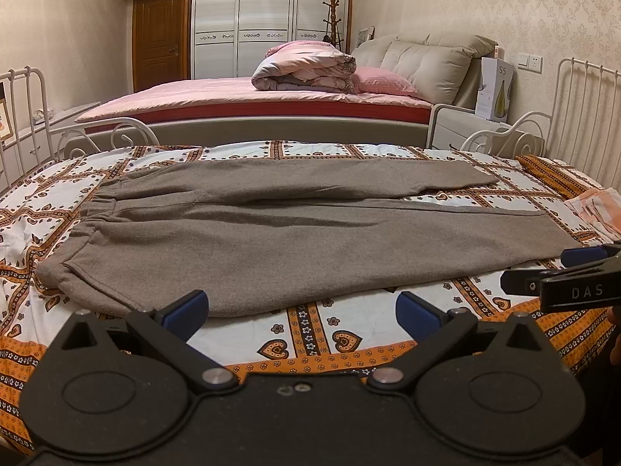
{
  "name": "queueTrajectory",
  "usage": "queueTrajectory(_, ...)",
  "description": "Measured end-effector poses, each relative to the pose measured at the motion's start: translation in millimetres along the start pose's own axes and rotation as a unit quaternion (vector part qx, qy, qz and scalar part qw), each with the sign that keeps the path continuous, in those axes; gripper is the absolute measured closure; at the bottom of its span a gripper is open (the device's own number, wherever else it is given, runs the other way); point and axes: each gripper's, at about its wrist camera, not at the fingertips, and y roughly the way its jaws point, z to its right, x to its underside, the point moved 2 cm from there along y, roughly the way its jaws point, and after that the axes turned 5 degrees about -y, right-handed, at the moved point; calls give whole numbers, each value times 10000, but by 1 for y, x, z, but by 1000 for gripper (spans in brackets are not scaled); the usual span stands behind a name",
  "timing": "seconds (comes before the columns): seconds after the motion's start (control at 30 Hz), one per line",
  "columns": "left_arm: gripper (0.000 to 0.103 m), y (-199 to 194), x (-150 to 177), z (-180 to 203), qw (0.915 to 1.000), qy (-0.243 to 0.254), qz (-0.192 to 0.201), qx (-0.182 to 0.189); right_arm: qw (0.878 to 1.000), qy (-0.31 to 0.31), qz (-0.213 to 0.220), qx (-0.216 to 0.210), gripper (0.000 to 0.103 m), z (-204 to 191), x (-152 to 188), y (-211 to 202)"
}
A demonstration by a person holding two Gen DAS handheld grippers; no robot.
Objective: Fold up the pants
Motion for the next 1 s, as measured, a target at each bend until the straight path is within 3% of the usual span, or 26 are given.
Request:
queueTrajectory(0.37,6,0,-1,-1,10000,1,-16,4,10000,-3,-8,-22,0,0,0,0)
queueTrajectory(0.5,6,1,-10,-13,9998,-185,-55,-90,9998,6,-10,-216,0,2,-7,1)
queueTrajectory(0.7,6,19,-40,-62,9977,-650,-28,-192,9980,-261,133,-560,0,7,-38,14)
queueTrajectory(0.87,7,48,-73,-111,9984,-427,-84,-347,9953,-431,209,-836,0,14,-75,42)
queueTrajectory(1.0,8,84,-103,-166,9957,-349,-159,-841,9912,-639,135,-1151,0,19,-117,83)
